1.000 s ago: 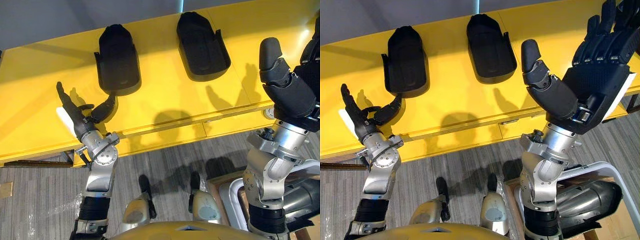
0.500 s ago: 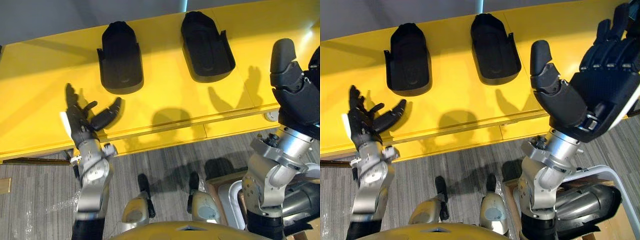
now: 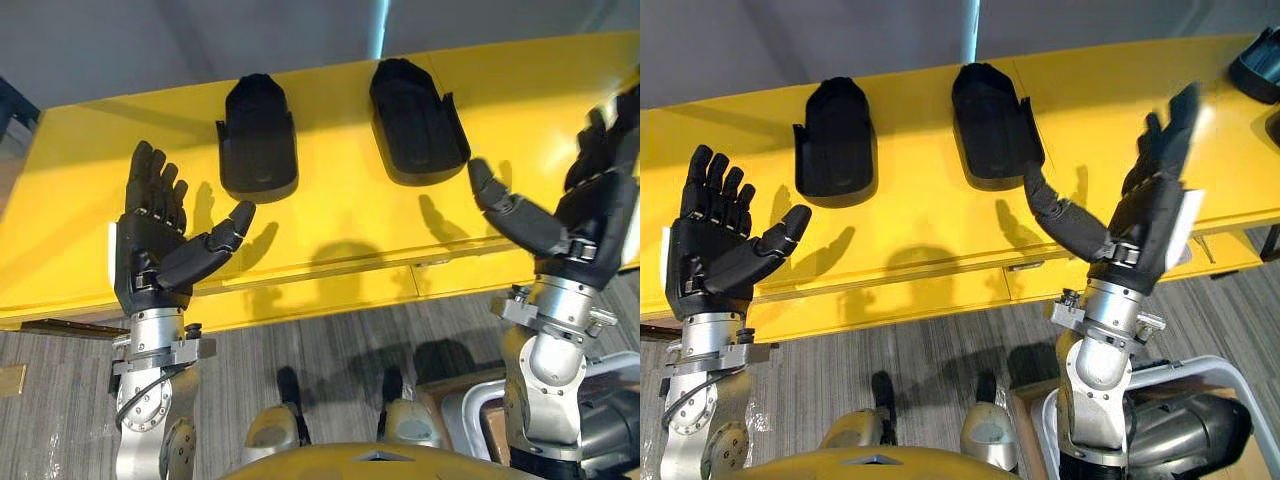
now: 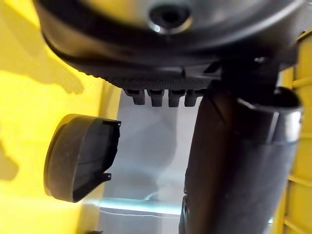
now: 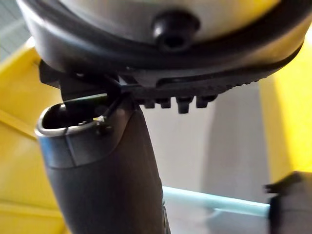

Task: Walk over and take three plastic housings, then place them on the shelf

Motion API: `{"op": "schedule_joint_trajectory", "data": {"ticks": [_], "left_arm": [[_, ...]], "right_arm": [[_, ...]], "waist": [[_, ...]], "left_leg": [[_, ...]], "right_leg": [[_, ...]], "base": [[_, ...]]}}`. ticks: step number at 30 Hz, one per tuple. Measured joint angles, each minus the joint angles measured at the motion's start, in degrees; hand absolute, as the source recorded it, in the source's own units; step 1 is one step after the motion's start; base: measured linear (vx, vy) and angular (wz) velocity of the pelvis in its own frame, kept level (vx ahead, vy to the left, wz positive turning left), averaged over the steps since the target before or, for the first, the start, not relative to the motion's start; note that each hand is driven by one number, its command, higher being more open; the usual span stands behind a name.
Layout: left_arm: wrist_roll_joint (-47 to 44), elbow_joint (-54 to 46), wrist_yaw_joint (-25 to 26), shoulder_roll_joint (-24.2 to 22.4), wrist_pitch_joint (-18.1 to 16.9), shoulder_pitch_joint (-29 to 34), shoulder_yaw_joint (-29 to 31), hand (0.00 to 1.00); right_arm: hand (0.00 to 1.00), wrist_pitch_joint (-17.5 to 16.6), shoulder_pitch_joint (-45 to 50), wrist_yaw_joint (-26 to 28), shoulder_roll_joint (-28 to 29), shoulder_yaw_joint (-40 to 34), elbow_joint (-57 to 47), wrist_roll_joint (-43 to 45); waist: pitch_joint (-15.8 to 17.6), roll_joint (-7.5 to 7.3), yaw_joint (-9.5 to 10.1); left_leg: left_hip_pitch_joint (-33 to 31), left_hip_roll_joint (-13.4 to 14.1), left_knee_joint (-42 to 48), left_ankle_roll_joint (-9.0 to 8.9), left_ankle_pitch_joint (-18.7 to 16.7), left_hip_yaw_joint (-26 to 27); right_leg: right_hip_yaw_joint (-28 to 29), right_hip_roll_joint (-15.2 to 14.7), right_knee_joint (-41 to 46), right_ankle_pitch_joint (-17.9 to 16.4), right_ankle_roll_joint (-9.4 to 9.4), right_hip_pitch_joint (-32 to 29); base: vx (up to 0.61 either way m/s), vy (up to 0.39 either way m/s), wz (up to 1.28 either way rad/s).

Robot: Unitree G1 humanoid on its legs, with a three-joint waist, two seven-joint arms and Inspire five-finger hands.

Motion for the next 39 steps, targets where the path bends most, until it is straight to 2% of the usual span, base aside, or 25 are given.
{"op": "schedule_joint_trajectory", "data": {"ticks": [1,4,7,13,16,19,22,28,33,39], "left_arm": [[0.0,0.0,-0.4,0.0,-0.2,0.6,0.0,1.0],[0.1,0.0,-0.2,0.0,-0.4,1.3,0.5,1.0],[0.0,0.0,0.3,0.0,-2.2,1.3,1.0,1.0],[0.0,0.0,2.8,0.2,-6.1,-1.3,0.9,1.0],[0.0,0.5,4.4,0.2,-6.2,-3.3,0.8,1.0],[0.0,0.6,5.0,0.2,-6.3,-4.0,0.9,1.0],[-0.5,0.7,4.7,0.8,-6.4,-5.3,0.8,1.0],[-2.2,0.7,5.1,2.1,-7.6,-9.2,1.0,1.0],[-2.5,1.1,5.4,2.1,-7.6,-9.2,1.0,1.0],[-2.5,1.2,5.4,2.1,-7.7,-9.3,1.0,1.0]], "right_arm": [[1.0,2.0,0.5,0.4,-0.1,-1.0,1.6,-1.9],[1.0,5.1,0.9,1.9,-1.1,-2.6,4.0,-1.8],[1.0,6.3,0.7,3.4,-3.7,-2.9,6.5,-1.8],[1.0,7.0,-4.9,3.9,-6.9,-2.3,16.2,-1.7],[1.0,7.4,-9.3,2.5,-7.3,-2.0,21.2,-1.6],[1.0,7.4,-11.5,1.4,-7.3,-1.9,22.0,-1.3],[1.0,7.3,-15.5,0.4,-7.7,-1.9,22.1,-1.3],[1.0,7.1,-24.5,0.1,-11.7,-1.9,26.6,-1.3],[1.0,7.1,-25.8,0.1,-11.8,-1.8,26.6,-1.3],[1.0,7.1,-26.2,0.1,-11.8,-1.8,26.7,-1.4]], "waist": [[-0.1,0.0,0.18],[-0.3,-0.17,0.09],[-1.8,-0.51,0.03],[-2.9,-0.92,-0.11],[-2.7,-0.94,0.16],[-2.5,-0.87,0.3],[-0.2,-0.76,0.26],[3.4,0.51,0.42],[4.1,1.07,0.27],[4.8,1.16,0.19]], "left_leg": [[0.1,0.0,0.0,0.0,0.0,-0.2],[0.2,0.0,0.0,-0.01,0.0,-0.3],[-0.4,0.1,-0.1,-0.03,0.0,0.0],[-2.6,0.0,0.0,0.08,0.5,0.1],[-3.6,0.0,0.0,0.07,0.8,-0.1],[-4.0,0.0,0.1,0.09,0.8,-0.2],[-4.5,-0.1,0.6,0.16,0.9,-0.3],[-7.1,-0.1,1.6,0.42,1.6,-1.4],[-7.1,-0.1,1.5,0.41,1.7,-1.8],[-7.0,-0.1,1.5,0.25,1.9,-2.8]], "right_leg": [[-0.1,0.0,-0.2,0.0,0.0,0.4],[-0.3,0.0,-0.3,0.0,0.02,0.6],[0.1,0.1,-0.3,0.1,0.05,-0.2],[0.2,0.2,-0.3,0.6,-0.01,-2.7],[0.1,0.4,-0.3,0.9,-0.19,-3.6],[0.1,0.3,-0.2,0.9,-0.19,-4.0],[0.1,0.1,0.5,0.9,-0.22,-4.5],[-0.1,-0.1,2.6,0.6,-0.66,-7.3],[-0.4,-0.1,3.0,0.2,-0.78,-7.4],[-1.2,-0.6,6.8,-2.1,-0.98,-8.5]], "base": [[-0.01,0.0,0.05],[-0.03,0.001,0.03],[-0.03,0.002,-0.05],[0.0,0.0,0.0],[0.0,0.0,0.01],[0.0,-0.001,0.01],[-0.01,0.005,0.02],[-0.04,0.009,0.05],[0.0,0.001,0.02],[0.0,-0.001,0.07]]}}
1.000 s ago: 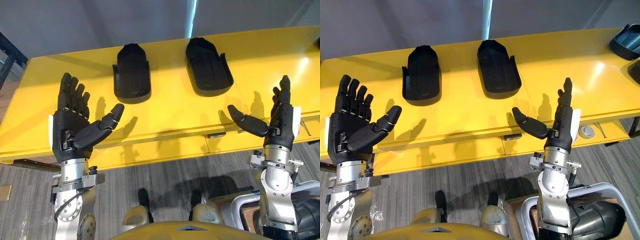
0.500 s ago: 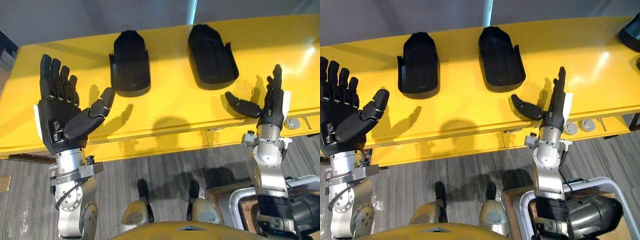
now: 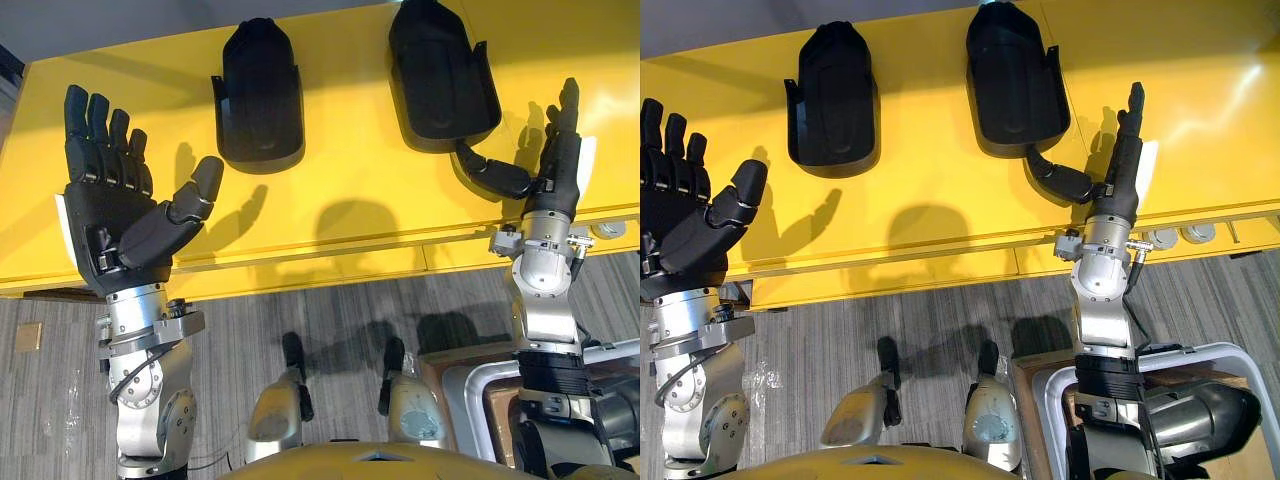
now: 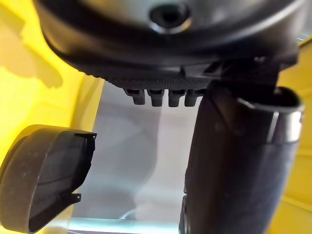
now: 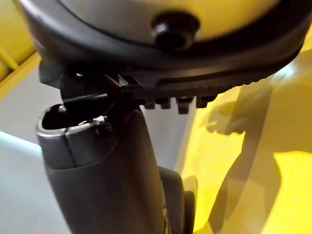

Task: Walk over and take three plastic housings, then place them on the shelf

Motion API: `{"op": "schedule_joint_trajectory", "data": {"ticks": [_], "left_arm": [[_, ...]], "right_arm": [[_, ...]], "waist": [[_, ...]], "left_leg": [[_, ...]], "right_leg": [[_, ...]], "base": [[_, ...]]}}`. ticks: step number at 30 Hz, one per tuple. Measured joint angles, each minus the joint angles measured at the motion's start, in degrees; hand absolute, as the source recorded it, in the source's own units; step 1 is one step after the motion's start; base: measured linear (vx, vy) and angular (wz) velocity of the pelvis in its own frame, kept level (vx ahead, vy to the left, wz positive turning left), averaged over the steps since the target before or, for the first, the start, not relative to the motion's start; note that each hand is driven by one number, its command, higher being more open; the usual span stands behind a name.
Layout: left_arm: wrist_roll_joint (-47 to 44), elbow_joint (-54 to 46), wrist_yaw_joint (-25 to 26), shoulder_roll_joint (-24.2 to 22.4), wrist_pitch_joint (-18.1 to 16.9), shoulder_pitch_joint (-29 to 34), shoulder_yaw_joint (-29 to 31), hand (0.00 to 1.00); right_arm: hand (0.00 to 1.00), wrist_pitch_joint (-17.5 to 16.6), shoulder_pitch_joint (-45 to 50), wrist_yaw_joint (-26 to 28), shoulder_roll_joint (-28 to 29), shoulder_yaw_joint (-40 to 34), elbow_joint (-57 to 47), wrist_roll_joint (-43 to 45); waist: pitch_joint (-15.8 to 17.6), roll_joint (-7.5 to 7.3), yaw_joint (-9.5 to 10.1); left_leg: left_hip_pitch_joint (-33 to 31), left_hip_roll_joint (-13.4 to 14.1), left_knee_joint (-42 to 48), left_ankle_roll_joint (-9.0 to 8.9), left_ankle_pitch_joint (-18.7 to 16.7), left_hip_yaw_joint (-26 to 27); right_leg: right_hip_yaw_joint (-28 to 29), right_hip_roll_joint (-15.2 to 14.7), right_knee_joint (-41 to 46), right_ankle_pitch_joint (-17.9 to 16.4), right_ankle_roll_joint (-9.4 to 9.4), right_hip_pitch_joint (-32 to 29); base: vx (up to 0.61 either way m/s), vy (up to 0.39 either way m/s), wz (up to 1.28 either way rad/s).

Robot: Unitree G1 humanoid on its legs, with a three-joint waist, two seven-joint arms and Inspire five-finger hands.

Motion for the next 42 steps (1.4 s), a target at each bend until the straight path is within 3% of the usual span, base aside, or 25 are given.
{"op": "schedule_joint_trajectory", "data": {"ticks": [12,17,22,25,31,37,40,42], "left_arm": [[0.0,1.8,-0.3,-0.1,-0.8,0.7,0.0,1.0],[0.0,1.4,-1.3,-1.2,-0.9,3.5,0.8,1.0],[-0.3,0.8,-4.2,-3.2,-0.9,5.1,1.9,1.0],[-1.8,0.8,-6.6,-3.4,-0.9,4.8,1.4,1.0],[-7.4,0.8,-11.7,-4.1,-0.8,4.9,-2.6,1.0],[-16.4,2.1,-16.0,-4.0,-0.6,4.1,-7.2,1.0],[-17.8,6.4,-15.9,-3.7,-0.6,-0.1,-9.5,1.0],[-17.9,8.4,-15.3,-3.7,-0.7,-2.1,-10.7,1.0]], "right_arm": [[1.0,-0.5,1.4,-0.1,0.2,-0.3,-0.3,-0.4],[1.0,-4.5,14.8,1.9,4.3,-1.2,-15.8,0.0],[1.0,-11.7,24.3,3.4,10.1,-3.1,-24.1,3.2],[1.0,-13.3,26.4,1.2,12.3,-3.7,-24.2,5.5],[1.0,-13.8,28.6,-4.1,15.8,-3.8,-24.2,7.0],[1.0,-13.8,34.8,-4.7,17.2,-7.5,-24.7,7.4],[1.0,-13.9,38.9,-4.5,17.6,-9.9,-25.1,7.4],[1.0,-14.5,39.4,-4.3,17.6,-10.8,-25.1,8.1]], "waist": [[0.2,0.09,0.12],[0.2,0.06,-0.4],[-1.2,-0.47,-1.78],[-4.1,-1.08,-2.25],[-6.7,-1.83,-2.55],[-8.0,-1.59,-5.72],[-9.5,-1.33,-9.05],[-9.6,-1.24,-10.08]], "left_leg": [[0.3,-0.2,-1.1,0.04,0.8,-0.1],[1.7,-0.1,-1.4,-0.06,0.5,0.9],[4.1,0.3,-1.4,-0.39,-0.8,2.9],[4.7,0.6,-1.4,-0.44,-1.0,3.8],[8.6,1.1,-1.4,-1.01,-2.7,8.0],[13.3,1.9,-0.9,-1.82,-5.4,16.8],[14.4,2.1,-0.7,-2.45,-6.7,22.0],[15.1,2.3,-0.6,-2.8,-7.2,24.6]], "right_leg": [[-0.2,-0.2,1.0,-0.5,-0.03,-0.4],[0.2,-0.2,0.7,-0.6,0.06,0.3],[1.6,0.5,-1.2,-0.4,0.39,2.6],[2.5,1.0,-2.8,0.5,0.58,3.4],[6.2,1.9,-5.7,1.8,0.61,6.0],[14.4,3.2,-6.7,3.0,1.1,6.1],[18.9,4.1,-8.6,4.6,1.55,5.1],[21.2,4.7,-8.8,5.1,1.33,4.4]], "base": [[0.0,0.003,0.01],[0.03,0.006,-0.1],[0.0,0.008,-0.17],[0.04,-0.002,-0.15],[0.05,0.005,-0.37],[0.03,0.024,-0.73],[0.0,0.001,-0.82],[0.0,-0.024,-0.69]]}}
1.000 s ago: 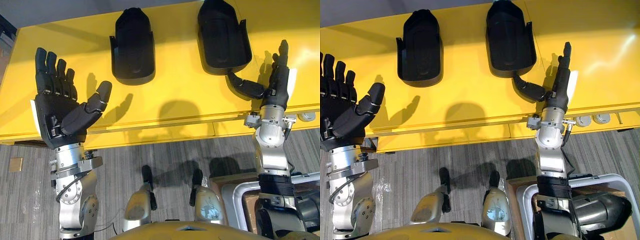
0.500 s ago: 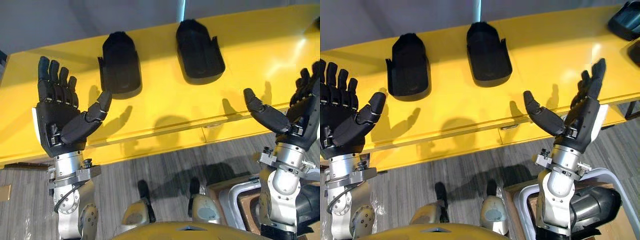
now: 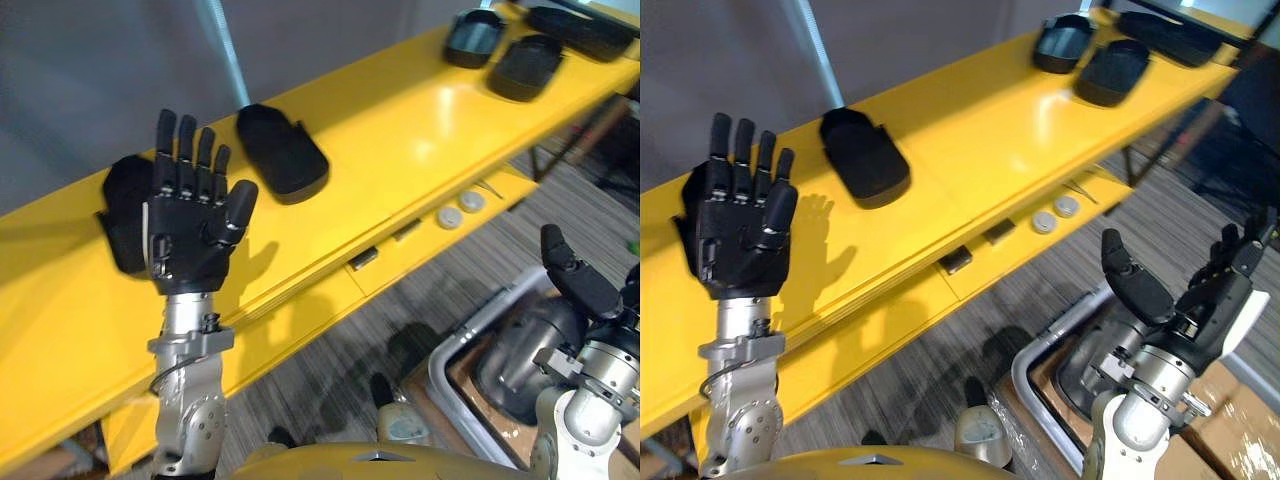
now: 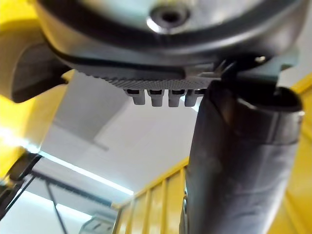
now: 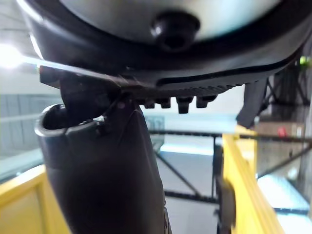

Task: Walk over and take three plastic housings, then place them on the shelf

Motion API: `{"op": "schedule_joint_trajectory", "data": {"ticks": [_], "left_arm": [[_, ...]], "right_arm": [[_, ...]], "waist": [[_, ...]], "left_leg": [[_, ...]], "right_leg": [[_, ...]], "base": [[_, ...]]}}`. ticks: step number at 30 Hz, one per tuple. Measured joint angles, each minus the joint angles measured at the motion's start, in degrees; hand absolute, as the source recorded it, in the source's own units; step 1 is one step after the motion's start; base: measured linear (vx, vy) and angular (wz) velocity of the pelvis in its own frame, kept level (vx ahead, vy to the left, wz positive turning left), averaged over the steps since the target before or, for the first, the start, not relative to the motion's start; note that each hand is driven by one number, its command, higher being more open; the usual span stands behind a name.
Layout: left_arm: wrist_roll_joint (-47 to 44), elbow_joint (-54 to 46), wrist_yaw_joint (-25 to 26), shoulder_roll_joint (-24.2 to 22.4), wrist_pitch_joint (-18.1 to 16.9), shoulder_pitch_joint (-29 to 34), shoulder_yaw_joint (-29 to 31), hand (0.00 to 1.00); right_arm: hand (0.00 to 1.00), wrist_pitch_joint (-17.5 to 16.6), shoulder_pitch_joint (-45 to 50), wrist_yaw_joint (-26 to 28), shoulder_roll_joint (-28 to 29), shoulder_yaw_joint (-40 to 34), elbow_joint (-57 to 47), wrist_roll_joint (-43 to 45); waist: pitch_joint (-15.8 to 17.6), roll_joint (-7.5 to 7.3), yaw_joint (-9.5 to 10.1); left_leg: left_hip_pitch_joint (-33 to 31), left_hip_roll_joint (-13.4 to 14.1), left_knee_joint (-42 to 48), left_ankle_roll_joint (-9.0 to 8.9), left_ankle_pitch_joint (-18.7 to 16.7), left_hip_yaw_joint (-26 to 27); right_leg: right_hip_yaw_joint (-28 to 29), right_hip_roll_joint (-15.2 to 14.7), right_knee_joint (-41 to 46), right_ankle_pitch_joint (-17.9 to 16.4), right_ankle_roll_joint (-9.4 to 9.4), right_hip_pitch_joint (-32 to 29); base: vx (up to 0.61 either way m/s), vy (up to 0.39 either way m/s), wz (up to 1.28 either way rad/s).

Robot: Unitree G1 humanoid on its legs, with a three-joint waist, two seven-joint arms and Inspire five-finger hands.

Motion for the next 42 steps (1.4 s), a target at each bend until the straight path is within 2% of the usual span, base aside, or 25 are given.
{"op": "schedule_joint_trajectory", "data": {"ticks": [3,5,7,9,11,12,13,17,20,23,26,27,28,29,30,31,32,33,35,37,38,39,40,41,42], "left_arm": [[-0.3,2.6,3.0,-0.1,-0.1,-2.7,-3.3,1.0],[-0.8,3.4,5.0,-0.2,-0.1,-3.6,-4.7,1.0],[-0.7,3.3,8.3,-0.3,-0.3,-3.5,-4.1,1.0],[1.1,3.2,10.4,-0.3,-0.3,-2.4,-4.0,1.0],[3.7,3.1,11.1,-0.3,-0.3,-1.1,-4.0,1.0],[4.4,3.1,11.3,-0.3,-0.3,-1.0,-3.9,1.0],[4.7,2.4,11.5,-0.3,-0.3,-1.0,-2.8,1.0],[0.5,0.8,11.7,-0.3,-0.5,-0.8,1.1,1.0],[-2.2,-0.8,11.2,-0.5,-0.4,1.9,2.2,1.0],[-2.1,-2.6,8.6,-0.6,0.3,3.2,0.4,1.0],[-1.5,-2.7,7.0,-0.5,0.4,3.2,-1.4,1.0],[-0.6,-2.6,7.0,-0.3,0.5,3.1,-1.5,1.0],[0.1,-2.2,6.8,-0.2,0.5,2.1,-1.3,1.0],[0.1,-1.6,6.6,0.1,0.8,1.4,-1.4,1.0],[0.1,-0.5,6.0,0.6,0.9,0.9,-1.3,1.0],[-0.4,-0.2,5.4,0.6,1.2,0.9,-1.2,1.0],[-0.9,-0.2,5.1,0.5,1.3,0.9,-1.2,1.0],[-2.0,-0.2,5.0,0.2,1.9,1.1,-0.7,1.0],[-2.2,-0.1,5.1,0.2,3.7,1.6,0.5,1.0],[-2.3,0.0,5.0,0.3,5.4,3.6,0.4,1.0],[-2.8,1.0,5.0,0.8,7.1,5.1,-0.1,1.0],[-4.8,2.4,5.0,1.9,8.0,6.5,-1.3,1.0],[-5.6,3.2,4.9,2.3,8.5,7.1,-1.7,1.0],[-7.4,6.1,5.2,1.7,9.6,7.6,-3.0,1.0],[-9.0,8.3,5.8,0.1,10.3,7.9,-4.6,1.0]], "right_arm": [[1.0,-2.0,1.2,1.6,0.1,-1.1,0.0,6.7],[1.0,-2.9,1.2,3.4,0.4,-0.7,0.0,10.4],[1.0,-3.7,0.1,6.6,0.0,3.1,0.0,10.6],[1.0,-3.9,-2.2,8.4,-2.0,8.1,0.2,10.6],[1.0,-3.8,-5.7,8.8,-4.0,13.0,0.4,9.8],[1.0,-3.8,-6.7,8.8,-4.5,14.4,0.5,9.4],[1.0,-3.5,-9.3,8.5,-5.0,17.1,2.0,8.0],[1.0,-2.7,-9.8,7.2,-4.6,18.5,2.4,7.7],[1.0,-1.5,-9.8,5.8,-3.1,19.7,2.7,7.7],[1.0,-1.1,-7.9,6.2,-1.2,21.9,3.0,7.9],[1.0,-1.0,-8.5,9.5,-1.0,24.2,3.9,10.2],[1.0,-1.0,-9.7,10.6,-1.3,24.7,4.3,10.2],[1.0,-1.1,-11.4,11.2,-1.7,24.9,4.3,10.1],[1.0,-1.2,-12.1,11.2,-2.0,25.0,4.4,10.0],[1.0,-1.3,-13.9,11.1,-3.0,25.0,5.7,9.8],[1.0,-1.6,-15.3,10.6,-4.0,25.6,7.5,8.9],[1.0,-1.8,-16.0,10.0,-4.4,26.1,8.5,8.0],[1.0,-1.8,-17.4,8.3,-4.6,27.8,10.9,6.1],[1.0,-1.8,-18.4,6.0,-4.1,31.0,14.0,2.7],[1.0,-1.8,-18.3,4.4,-2.8,33.4,15.9,-1.1],[1.0,-1.7,-17.7,3.5,-2.4,34.6,16.2,-2.7],[1.0,-1.5,-16.6,3.0,-2.1,35.3,16.1,-4.5],[1.0,-1.3,-16.0,2.8,-1.9,35.4,16.1,-5.6],[1.0,-0.2,-14.9,2.3,-2.9,34.9,15.9,-6.4],[1.0,1.1,-14.4,2.3,-4.6,34.2,15.9,-6.3]], "waist": [[-0.1,0.14,-2.42],[-0.2,0.44,-2.76],[-0.1,1.41,-0.71],[0.3,3.19,1.39],[0.2,5.32,2.82],[0.3,5.22,3.25],[0.5,5.06,4.85],[1.9,2.15,7.08],[2.0,1.95,7.41],[2.7,0.84,7.6],[3.9,-0.7,8.46],[4.1,-0.81,8.44],[4.8,-0.21,8.43],[4.8,-0.24,8.39],[4.9,0.02,8.41],[4.9,0.06,8.41],[4.9,0.1,8.81],[5.0,0.33,9.76],[5.1,0.8,11.5],[4.5,-0.36,12.51],[4.3,-0.73,12.47],[3.7,-1.8,12.28],[3.0,-3.13,11.86],[2.3,-2.69,11.39],[1.5,-1.34,10.87]], "left_leg": [[-0.3,1.2,3.8,-0.53,-2.3,2.0],[-1.8,2.3,8.6,0.88,-4.7,-0.7],[-4.3,2.8,15.1,4.22,-9.1,-12.7],[-5.0,2.4,19.2,5.15,-14.1,-21.1],[-5.2,1.8,21.1,4.81,-16.5,-26.0],[-5.3,1.4,21.2,4.78,-17.3,-26.5],[-5.4,0.3,21.4,3.77,-18.4,-27.6],[-8.1,-2.3,24.4,3.77,-18.8,-30.8],[-9.3,-2.6,28.1,3.3,-19.6,-32.0],[-9.0,-2.7,29.9,4.04,-20.6,-30.6],[-8.0,-2.7,29.9,5.29,-20.7,-25.2],[-8.4,-2.2,28.9,6.17,-19.3,-22.9],[-9.1,-0.8,27.5,6.47,-17.3,-20.3],[-9.3,-0.6,27.0,6.61,-16.5,-19.7],[-9.0,0.0,25.3,6.62,-14.6,-19.2],[-9.0,0.8,24.1,6.17,-13.0,-19.1],[-9.0,1.6,23.8,5.85,-12.4,-18.8],[-9.2,3.9,23.5,4.71,-11.5,-18.0],[-9.1,7.5,22.8,2.37,-10.1,-16.3],[-9.3,10.4,21.7,-0.16,-8.6,-14.9],[-9.3,12.9,21.4,-2.55,-7.3,-14.2],[-9.0,14.4,20.6,-5.08,-5.6,-13.6],[-9.0,15.0,20.1,-6.19,-4.2,-13.7],[-8.9,16.6,17.5,-5.76,-0.9,-14.6],[-9.4,18.1,15.5,-4.71,1.9,-15.7]], "right_leg": [[2.8,1.2,-0.5,0.4,-0.15,-0.4],[4.4,1.9,-0.2,0.7,-0.56,-0.9],[9.0,3.3,0.6,1.0,-0.95,-2.2],[12.3,4.6,0.7,1.2,-0.8,-2.3],[13.8,5.5,1.9,1.4,-0.62,-2.8],[13.8,5.4,2.3,1.2,-0.44,-3.2],[13.7,4.5,3.5,1.0,0.33,-3.5],[11.6,1.9,6.9,-0.7,1.1,-4.6],[10.7,1.6,8.8,-1.0,1.23,-4.7],[10.8,1.6,8.7,0.5,1.57,-4.6],[6.1,1.9,7.3,6.7,-0.49,-6.2],[3.0,2.3,3.2,13.6,-2.48,-6.8],[-1.6,2.2,8.1,10.8,-4.27,-8.9],[-4.2,1.9,14.5,5.6,-6.56,-10.5],[-8.8,0.5,27.1,-2.9,-8.18,-12.2],[-11.5,-1.8,35.3,-7.6,-8.37,-11.9],[-12.5,-3.1,38.1,-9.2,-8.57,-11.1],[-13.5,-5.7,41.1,-10.8,-8.85,-9.1],[-15.0,-11.2,41.4,-10.9,-8.9,-6.2],[-15.0,-16.3,38.2,-9.3,-6.95,-5.1],[-14.2,-17.6,33.5,-7.2,-5.83,-4.0],[-13.8,-17.6,27.6,-1.2,-3.77,-2.4],[-14.1,-17.3,26.0,-2.6,-0.12,-1.7],[-17.1,-15.9,25.2,-9.1,6.61,-0.5],[-19.3,-14.2,25.3,-12.6,6.7,-1.2]], "base": [[0.01,-0.052,-0.53],[0.03,-0.063,-0.52],[0.0,-0.046,-0.98],[-0.04,0.115,-0.96],[-0.06,0.14,-0.59],[-0.15,0.191,-0.16],[-0.17,0.19,0.06],[-0.14,0.097,0.37],[-0.04,0.082,0.17],[-0.05,0.076,-0.31],[-0.15,0.049,-1.01],[-0.28,-0.007,-1.04],[-0.3,-0.015,-0.86],[-0.26,-0.036,-0.56],[-0.17,-0.047,-0.21],[-0.14,-0.076,-0.21],[-0.14,-0.161,-0.33],[-0.13,-0.243,-0.62],[-0.11,-0.31,-0.76],[-0.06,-0.377,-0.76],[-0.06,-0.516,-0.76],[-0.05,-0.566,-0.54],[-0.04,-0.788,-0.35],[-0.03,-0.698,-0.19],[-0.03,-0.686,-0.12]]}}
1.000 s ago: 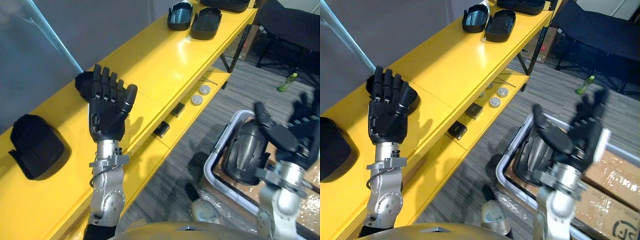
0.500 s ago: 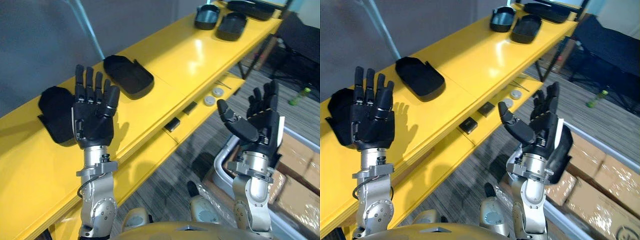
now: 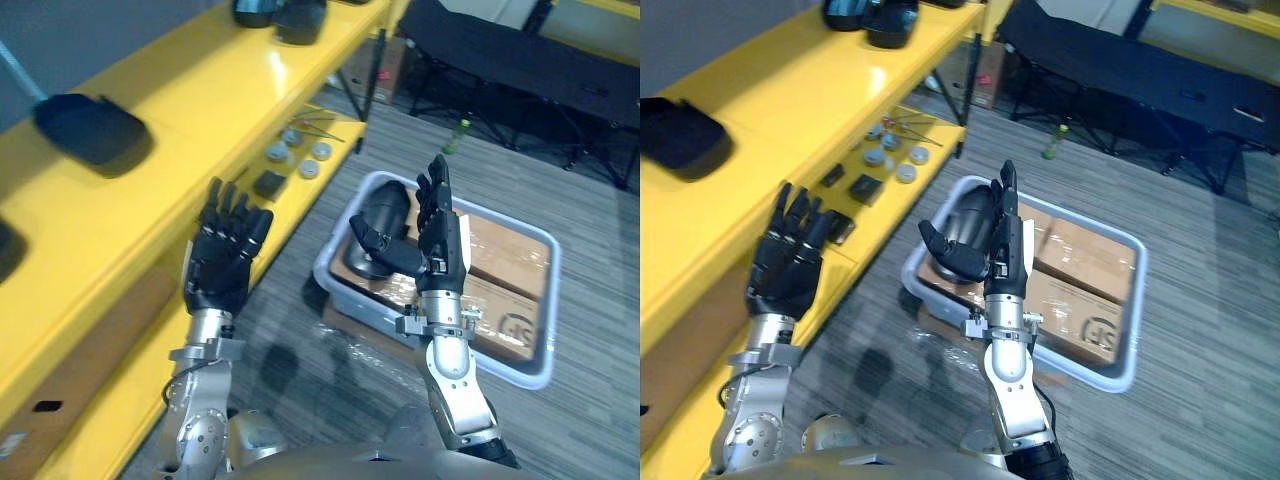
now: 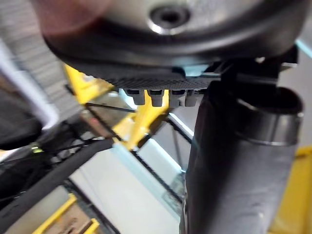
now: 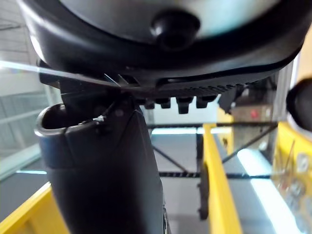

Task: Walk over and take three plastic housings, then place them on the shelf

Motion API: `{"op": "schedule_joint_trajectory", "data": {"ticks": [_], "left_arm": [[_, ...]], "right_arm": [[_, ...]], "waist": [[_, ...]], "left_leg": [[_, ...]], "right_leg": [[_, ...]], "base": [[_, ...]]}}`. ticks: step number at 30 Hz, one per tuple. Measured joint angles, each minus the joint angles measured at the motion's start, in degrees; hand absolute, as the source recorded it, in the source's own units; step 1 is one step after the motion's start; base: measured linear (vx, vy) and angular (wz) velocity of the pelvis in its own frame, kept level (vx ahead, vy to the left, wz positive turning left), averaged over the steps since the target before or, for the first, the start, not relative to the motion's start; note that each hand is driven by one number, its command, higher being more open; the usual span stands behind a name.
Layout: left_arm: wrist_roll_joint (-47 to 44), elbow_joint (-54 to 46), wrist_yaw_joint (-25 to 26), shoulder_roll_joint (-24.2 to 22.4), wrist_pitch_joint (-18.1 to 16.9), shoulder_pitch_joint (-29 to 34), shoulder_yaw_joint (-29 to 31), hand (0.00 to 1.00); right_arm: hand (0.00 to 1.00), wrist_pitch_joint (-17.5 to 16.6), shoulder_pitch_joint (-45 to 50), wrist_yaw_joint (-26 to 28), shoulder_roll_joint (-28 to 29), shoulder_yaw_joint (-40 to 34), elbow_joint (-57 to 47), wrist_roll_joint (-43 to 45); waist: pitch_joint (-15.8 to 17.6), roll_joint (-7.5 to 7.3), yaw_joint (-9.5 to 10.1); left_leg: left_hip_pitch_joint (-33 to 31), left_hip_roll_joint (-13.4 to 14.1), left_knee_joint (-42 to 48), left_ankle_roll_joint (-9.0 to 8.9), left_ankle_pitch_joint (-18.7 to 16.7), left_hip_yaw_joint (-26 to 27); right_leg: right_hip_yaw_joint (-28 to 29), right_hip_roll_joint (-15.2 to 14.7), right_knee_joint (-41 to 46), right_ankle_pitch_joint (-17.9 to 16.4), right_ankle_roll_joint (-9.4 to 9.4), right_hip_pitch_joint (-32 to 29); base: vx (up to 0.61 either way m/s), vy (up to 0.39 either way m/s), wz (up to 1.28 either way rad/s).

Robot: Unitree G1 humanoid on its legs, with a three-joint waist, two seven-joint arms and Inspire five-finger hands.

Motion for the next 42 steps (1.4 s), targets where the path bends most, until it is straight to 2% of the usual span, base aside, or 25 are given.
{"op": "schedule_joint_trajectory", "data": {"ticks": [1,2,3,4,5,6,7,9,10,11,12,13,14,15,18,20,22,24,28,31,35,38,40,42], "left_arm": [[-2.0,1.6,0.4,-1.8,0.8,0.1,-1.4,1.0],[-5.0,3.1,0.4,-3.8,2.2,-0.1,-3.1,1.0],[-7.3,4.2,0.3,-5.3,3.5,0.1,-4.9,1.0],[-6.7,5.2,-0.8,-5.5,3.6,0.5,-7.1,1.0],[-6.4,5.1,-1.3,-5.3,3.6,0.9,-8.0,1.0],[-6.2,5.0,-2.4,-5.1,3.5,1.6,-9.4,1.0],[-6.0,5.0,-3.6,-5.0,3.0,2.0,-10.2,1.0],[-3.2,5.0,-3.3,-4.9,1.6,2.1,-10.2,1.0],[0.2,5.1,-2.3,-4.8,0.6,1.8,-10.2,1.0],[1.8,5.1,-1.8,-4.7,0.3,1.7,-10.0,1.0],[8.1,5.1,0.6,-4.6,-0.9,1.3,-9.6,1.0],[14.2,5.4,2.6,-4.3,-1.6,1.0,-8.8,1.0],[16.5,5.5,3.3,-3.8,-1.7,0.9,-8.3,1.0],[19.9,5.8,3.9,-2.5,-1.7,0.8,-7.2,1.0],[24.3,5.7,3.9,0.9,-1.8,0.8,-6.0,1.0],[24.9,5.7,5.2,2.6,-1.9,-0.2,-5.8,1.0],[25.2,5.6,6.8,2.8,-1.9,-1.6,-5.3,1.0],[25.2,5.6,8.1,2.7,-1.9,-4.5,-4.9,1.0],[25.4,4.4,8.8,1.9,-1.9,-5.5,-5.0,1.0],[25.4,3.8,8.8,1.2,-1.9,-5.5,-6.0,1.0],[25.4,4.0,8.6,1.6,-1.9,-5.9,-8.2,1.0],[25.3,5.9,8.3,1.6,-2.0,-7.0,-9.3,1.0],[25.3,7.5,8.3,1.6,-2.8,-7.9,-9.6,1.0],[25.2,8.2,8.4,1.7,-3.2,-8.5,-9.5,1.0]], "right_arm": [[1.0,1.3,0.4,0.3,-2.0,-0.8,0.1,0.0],[1.0,2.7,1.3,0.8,-4.2,-2.6,0.2,-0.1],[1.0,4.5,2.9,1.0,-6.0,-5.2,0.4,0.0],[1.0,5.4,5.1,0.8,-6.5,-8.0,0.4,0.0],[1.0,5.4,5.9,0.6,-6.5,-9.2,0.3,0.1],[1.0,5.4,7.6,-0.2,-6.2,-11.3,0.1,0.5],[1.0,5.4,10.0,-0.5,-5.6,-12.9,-0.9,2.6],[1.0,5.3,12.1,-0.1,-5.6,-13.1,-2.0,5.4],[1.0,5.4,13.3,0.0,-5.5,-13.1,-2.3,7.6],[1.0,5.4,13.8,0.0,-5.3,-13.0,-2.3,8.6],[1.0,6.3,13.7,0.4,-5.1,-12.6,-2.3,10.9],[1.0,6.7,13.3,1.2,-4.6,-12.2,-1.9,11.8],[1.0,6.9,12.9,1.4,-4.1,-11.7,-1.3,11.7],[1.0,7.5,12.0,1.7,-3.0,-10.8,0.8,11.7],[1.0,8.9,8.6,1.9,-1.7,-8.4,8.5,11.7],[1.0,9.9,3.2,1.9,-1.1,-8.2,15.7,11.4],[1.0,10.6,-2.3,0.6,-1.1,-8.3,20.9,11.4],[1.0,11.4,-12.9,-1.9,-2.4,-9.8,27.6,11.4],[1.0,12.6,-25.0,-5.1,-5.7,-12.7,30.6,11.7],[1.0,13.0,-33.3,-6.4,-9.6,-13.0,33.0,11.7],[1.0,13.0,-39.4,-8.1,-12.0,-13.2,37.4,11.4],[1.0,13.2,-43.6,-8.0,-13.4,-13.0,42.5,11.4],[1.0,14.2,-47.4,-7.2,-15.0,-12.4,46.3,11.4],[1.0,15.5,-50.3,-6.1,-16.0,-11.9,49.6,11.4]], "waist": [[-0.5,1.39,-1.13],[-0.3,2.71,-2.32],[-0.1,3.2,-3.01],[0.4,2.36,-3.08],[0.4,2.43,-3.1],[0.3,2.67,-3.27],[0.3,2.63,-3.86],[0.2,2.53,-3.9],[0.0,2.78,-4.04],[-0.1,2.92,-4.07],[-0.1,3.05,-3.85],[-0.3,3.34,-3.7],[-0.2,3.02,-3.62],[-0.3,1.83,-3.26],[0.0,0.65,-0.69],[0.4,0.19,0.68],[1.3,0.12,1.46],[4.1,0.76,2.75],[7.0,1.37,4.47],[9.5,1.3,5.79],[11.0,1.87,7.37],[12.3,2.85,8.6],[13.7,3.72,8.95],[14.7,3.82,9.24]], "left_leg": [[-1.3,1.3,-1.0,2.23,2.7,-1.0],[-3.2,2.7,-0.7,5.82,6.1,-2.6],[-5.2,3.5,0.7,9.58,11.5,-4.1],[-6.4,2.5,3.3,7.32,9.8,-6.6],[-6.4,1.0,4.1,5.6,7.6,-7.8],[-5.4,-2.2,4.7,5.71,3.6,-7.4],[-4.2,-4.2,3.6,5.83,1.1,-7.8],[-2.8,-6.2,2.2,5.66,-1.3,-7.7],[-2.4,-7.7,1.3,6.45,-3.3,-7.6],[-2.2,-8.3,0.7,6.66,-4.3,-7.7],[-1.3,-8.9,-1.0,5.8,-5.7,-7.7],[-0.7,-9.8,-1.9,3.73,-7.2,-7.7],[-0.6,-10.4,-1.9,2.67,-7.7,-7.6],[-0.7,-11.5,-1.0,1.85,-8.2,-6.9],[-2.8,-12.3,4.9,1.96,-12.2,-6.7],[-5.5,-12.7,9.0,2.3,-14.0,-7.7],[-8.0,-12.7,11.3,2.22,-14.1,-9.1],[-11.0,-12.7,12.6,2.18,-13.5,-11.3],[-13.7,-13.1,12.0,2.16,-11.6,-13.6],[-14.4,-13.3,11.1,2.08,-10.3,-14.7],[-15.7,-13.6,11.3,2.18,-10.0,-15.8],[-15.9,-14.1,11.4,2.36,-9.9,-16.6],[-16.6,-14.2,11.8,2.51,-9.8,-17.4],[-17.2,-14.2,12.4,2.51,-9.8,-17.7]], "right_leg": [[-1.5,1.4,0.1,-2.0,-0.57,-0.5],[-2.9,3.1,0.2,-3.2,-1.84,-0.7],[-3.6,4.3,0.2,-3.8,-3.08,-0.4],[-3.4,4.4,0.2,-4.4,-4.12,0.1],[-3.0,4.2,0.1,-4.6,-4.47,0.1],[-2.1,4.7,-0.3,-4.7,-4.8,0.0],[-1.3,5.0,-1.2,-4.4,-5.25,-0.4],[0.4,5.1,-2.0,-3.9,-5.48,-1.6],[1.3,5.3,-2.9,-2.9,-5.08,-2.5],[1.8,5.3,-3.3,-2.3,-4.74,-2.8],[3.1,5.2,-4.2,-1.1,-4.07,-3.6],[4.3,4.9,-5.2,0.3,-3.13,-3.9],[4.6,4.4,-5.8,1.1,-2.68,-3.9],[5.2,3.3,-7.5,2.9,-2.02,-3.5],[4.2,2.4,-14.8,8.5,-1.4,-0.1],[2.4,1.8,-17.8,10.3,-1.26,1.0],[1.6,1.8,-19.1,11.2,-0.87,1.0],[0.0,2.2,-20.5,12.7,-0.87,0.7],[-1.9,2.4,-21.0,13.6,-1.31,-0.4],[-2.9,2.5,-20.9,13.7,-1.41,-0.7],[-3.6,2.5,-20.6,13.7,-1.41,-1.2],[-4.0,2.0,-19.5,13.6,-1.51,-1.4],[-4.7,1.8,-17.7,13.2,-1.76,-2.2],[-4.7,1.6,-16.5,12.6,-1.87,-3.0]], "base": [[-0.01,-0.479,0.08],[-0.02,-0.54,0.22],[-0.01,-0.58,0.13],[0.0,-0.401,-0.06],[0.01,-0.231,-0.36],[0.03,-0.123,-0.47],[0.02,-0.086,-0.54],[0.0,-0.011,-0.5],[-0.02,0.054,-0.4],[-0.02,0.117,-0.4],[-0.03,0.196,-0.38],[-0.04,0.228,-0.4],[-0.07,0.252,-0.31],[-0.08,0.241,-0.27],[-0.08,0.2,-0.18],[-0.11,0.163,0.08],[-0.12,0.087,0.27],[-0.13,0.017,0.35],[-0.1,-0.014,0.24],[-0.02,-0.015,0.16],[-0.01,0.005,0.14],[-0.01,0.021,0.11],[-0.05,0.024,0.13],[-0.06,0.012,0.06]]}}
